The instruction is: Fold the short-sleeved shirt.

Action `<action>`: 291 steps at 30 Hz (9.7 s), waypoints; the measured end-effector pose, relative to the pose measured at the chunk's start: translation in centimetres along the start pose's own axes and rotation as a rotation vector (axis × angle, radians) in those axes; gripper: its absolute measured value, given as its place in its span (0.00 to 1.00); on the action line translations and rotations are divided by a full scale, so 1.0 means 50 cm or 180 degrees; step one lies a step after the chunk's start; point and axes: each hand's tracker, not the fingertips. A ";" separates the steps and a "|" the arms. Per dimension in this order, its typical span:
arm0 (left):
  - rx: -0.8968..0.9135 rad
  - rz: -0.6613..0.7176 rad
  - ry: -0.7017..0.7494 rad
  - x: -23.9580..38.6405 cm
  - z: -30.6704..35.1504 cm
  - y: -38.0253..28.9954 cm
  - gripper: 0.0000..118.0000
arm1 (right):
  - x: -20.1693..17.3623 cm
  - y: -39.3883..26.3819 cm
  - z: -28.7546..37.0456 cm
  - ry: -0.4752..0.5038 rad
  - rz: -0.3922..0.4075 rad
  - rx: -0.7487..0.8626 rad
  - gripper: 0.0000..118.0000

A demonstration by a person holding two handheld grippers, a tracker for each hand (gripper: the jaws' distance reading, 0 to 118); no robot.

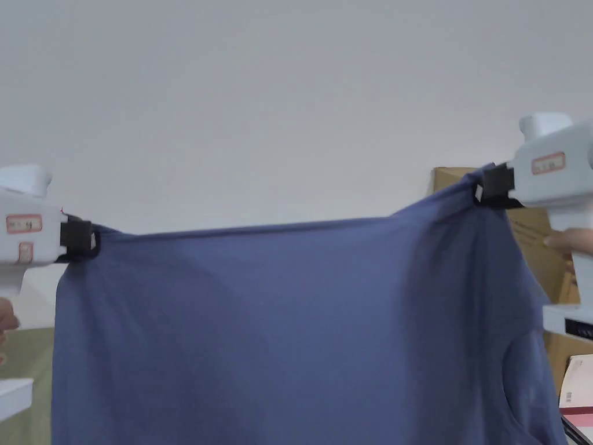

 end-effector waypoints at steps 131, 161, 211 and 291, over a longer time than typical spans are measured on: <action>-0.2125 0.0750 0.0171 -0.014 0.238 -0.841 0.02 | 0.087 -1.067 0.216 -0.0314 -0.0519 -0.3299 0.78; -0.2164 0.1997 0.0046 -0.093 -0.112 -0.690 0.02 | 0.111 -0.746 -0.108 -0.0131 -0.0584 -0.2017 0.04; -0.2878 0.0951 0.0275 -0.093 -0.170 -0.891 1.00 | -0.054 -0.755 0.275 0.0313 -0.1290 -0.0284 0.00; 0.0496 0.0106 -0.0025 0.153 0.323 -0.597 0.00 | -0.092 -0.676 0.318 0.0509 -0.1036 0.0340 0.01</action>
